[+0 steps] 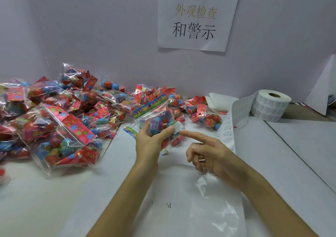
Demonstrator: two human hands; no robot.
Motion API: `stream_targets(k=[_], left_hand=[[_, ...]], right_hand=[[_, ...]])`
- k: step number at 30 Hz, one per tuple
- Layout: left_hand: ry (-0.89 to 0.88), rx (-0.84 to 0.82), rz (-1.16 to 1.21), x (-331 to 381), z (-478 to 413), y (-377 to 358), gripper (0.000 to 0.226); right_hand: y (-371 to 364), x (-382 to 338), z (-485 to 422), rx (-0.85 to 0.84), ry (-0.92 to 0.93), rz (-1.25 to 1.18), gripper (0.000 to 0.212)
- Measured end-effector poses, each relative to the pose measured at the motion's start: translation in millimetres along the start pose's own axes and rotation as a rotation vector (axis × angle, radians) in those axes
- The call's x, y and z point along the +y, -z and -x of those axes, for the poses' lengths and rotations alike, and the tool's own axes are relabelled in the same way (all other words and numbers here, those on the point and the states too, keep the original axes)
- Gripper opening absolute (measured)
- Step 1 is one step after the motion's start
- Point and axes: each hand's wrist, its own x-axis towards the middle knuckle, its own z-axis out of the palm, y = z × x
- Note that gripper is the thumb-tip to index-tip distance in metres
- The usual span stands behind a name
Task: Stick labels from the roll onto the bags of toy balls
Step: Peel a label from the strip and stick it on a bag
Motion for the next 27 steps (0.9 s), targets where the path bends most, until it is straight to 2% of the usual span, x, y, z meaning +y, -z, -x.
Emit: stream_targets(k=[3,5,7,10,13,17,20,23,27], left_hand=[[-0.009,0.041,0.047,2.3,-3.7,4.2,0.040],[0.015,0.024,0.082,4.9,-4.4,6.1,0.047],[0.024,-0.039,0.064,4.7,-2.1,4.2,0.051],[-0.001,-0.153,-0.037,-0.5,4.7,-2.7,0.048],[-0.058,-0.269,-0.125,-7.1,9.8,-7.4,0.038],[-0.110,-0.331,-0.182,-7.5,13.8,-9.0,0.036],[-0.115,-0.360,-0.181,-3.7,15.1,-9.1,0.048],[-0.080,-0.357,-0.150,-1.0,14.2,-8.1,0.059],[-0.025,-0.363,-0.122,-0.5,13.2,-8.0,0.059]], right_hand=[[2.5,1.5,-0.7,0.002,0.004,-0.018,0.048],[3.2,3.0,-2.2,0.063,0.039,-0.042,0.046],[2.9,4.4,-3.9,0.193,0.111,-0.048,0.044],[3.3,6.5,-5.3,0.395,0.201,0.137,0.055],[2.5,8.4,-5.0,0.435,0.197,0.229,0.064],[0.7,9.6,-5.7,0.467,0.183,0.265,0.045],[3.5,9.6,-5.6,0.459,0.211,0.173,0.042],[6.2,8.0,-5.7,0.444,0.218,0.095,0.035],[12.5,8.7,-6.4,0.432,0.203,0.055,0.014]])
